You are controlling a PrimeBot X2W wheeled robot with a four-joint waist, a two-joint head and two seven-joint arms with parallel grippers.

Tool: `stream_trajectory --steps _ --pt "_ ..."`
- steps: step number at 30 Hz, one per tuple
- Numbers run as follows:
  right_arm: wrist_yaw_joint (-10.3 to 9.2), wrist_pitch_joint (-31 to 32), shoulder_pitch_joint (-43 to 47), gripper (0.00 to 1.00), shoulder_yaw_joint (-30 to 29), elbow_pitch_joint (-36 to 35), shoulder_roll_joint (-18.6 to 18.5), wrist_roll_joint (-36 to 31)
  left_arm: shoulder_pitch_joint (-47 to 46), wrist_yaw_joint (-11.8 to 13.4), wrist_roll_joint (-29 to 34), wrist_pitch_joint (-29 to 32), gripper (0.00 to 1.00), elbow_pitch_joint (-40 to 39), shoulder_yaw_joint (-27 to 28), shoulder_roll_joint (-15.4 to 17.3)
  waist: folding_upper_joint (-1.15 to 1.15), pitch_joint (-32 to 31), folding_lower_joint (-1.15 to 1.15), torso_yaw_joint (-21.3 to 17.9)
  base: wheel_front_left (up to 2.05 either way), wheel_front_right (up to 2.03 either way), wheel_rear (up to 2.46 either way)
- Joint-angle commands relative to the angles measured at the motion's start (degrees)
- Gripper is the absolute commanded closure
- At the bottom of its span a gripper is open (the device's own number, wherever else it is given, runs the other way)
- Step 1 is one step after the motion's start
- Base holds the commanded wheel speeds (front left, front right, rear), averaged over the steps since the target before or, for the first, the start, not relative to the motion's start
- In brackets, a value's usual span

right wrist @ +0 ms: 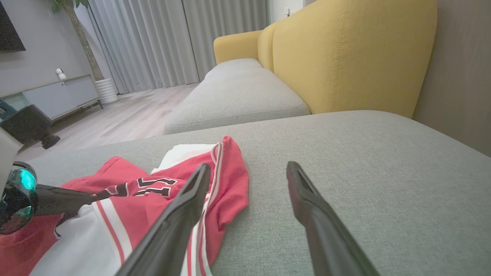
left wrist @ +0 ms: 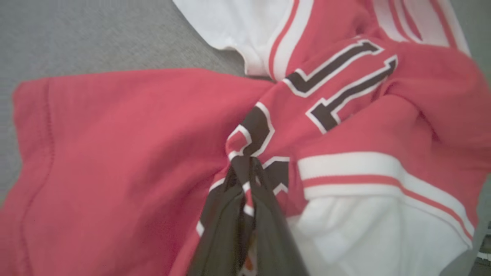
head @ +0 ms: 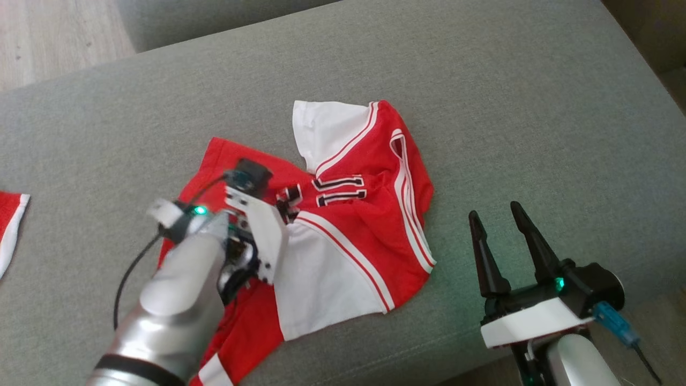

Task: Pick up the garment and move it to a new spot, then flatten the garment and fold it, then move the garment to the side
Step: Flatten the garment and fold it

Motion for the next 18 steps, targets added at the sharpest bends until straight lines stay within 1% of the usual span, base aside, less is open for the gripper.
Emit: stream_trajectory --steps 1,2,5,8,12,15,16,17,18 --pt "-0.04 -0.22 -1.72 0.00 1.45 -1.63 -0.21 0.31 -4.94 1.31 -0.22 -3.01 1.00 -1.35 3.49 1.81 0.00 -0.07 0.00 0.16 0.00 0.00 0.00" --pt "-0.04 -0.22 -1.72 0.00 1.45 -1.63 -0.21 0.31 -4.94 1.31 -0.22 -3.01 1.00 -1.35 3.49 1.81 0.00 -0.07 0.00 0.16 0.00 0.00 0.00" --pt "-0.04 -0.22 -1.84 0.00 1.62 -1.70 -0.21 0.30 -7.32 5.18 0.11 -9.15 1.00 0.09 6.41 3.18 0.00 -0.13 0.00 0.36 0.00 0.00 0.00" --pt "-0.04 -0.22 -1.92 0.00 1.94 -1.61 -0.21 0.14 -9.67 8.10 0.42 -13.88 1.00 2.68 8.67 4.88 0.00 0.01 0.00 0.47 0.00 0.00 0.00" --pt "-0.04 -0.22 -2.11 0.00 2.21 -1.53 -0.21 0.01 -12.73 10.32 1.14 -18.50 1.00 7.01 10.15 7.14 0.00 0.37 0.00 0.33 0.00 0.00 0.00" --pt "-0.04 -0.22 -2.30 0.00 2.42 -1.40 -0.21 -0.07 -14.19 10.63 1.26 -21.85 1.00 10.30 10.65 8.10 0.00 0.56 0.00 0.03 0.00 0.00 0.00" --pt "-0.04 -0.22 -2.39 0.00 2.58 -1.37 -0.21 -0.04 -14.47 10.65 1.02 -23.07 0.73 11.24 10.96 8.20 0.00 0.65 0.00 -0.17 0.00 0.00 0.00" --pt "-0.04 -0.22 -2.41 0.00 2.67 -1.37 -0.21 0.02 -14.69 10.81 0.57 -24.51 0.25 11.97 11.49 8.12 0.00 0.69 0.00 -0.28 0.00 0.00 0.00" --pt "-0.04 -0.22 -2.38 0.00 2.67 -1.41 -0.21 0.16 -14.86 11.03 -0.23 -25.89 0.00 12.57 12.32 7.85 0.00 0.74 0.00 -0.40 0.00 0.00 0.00"
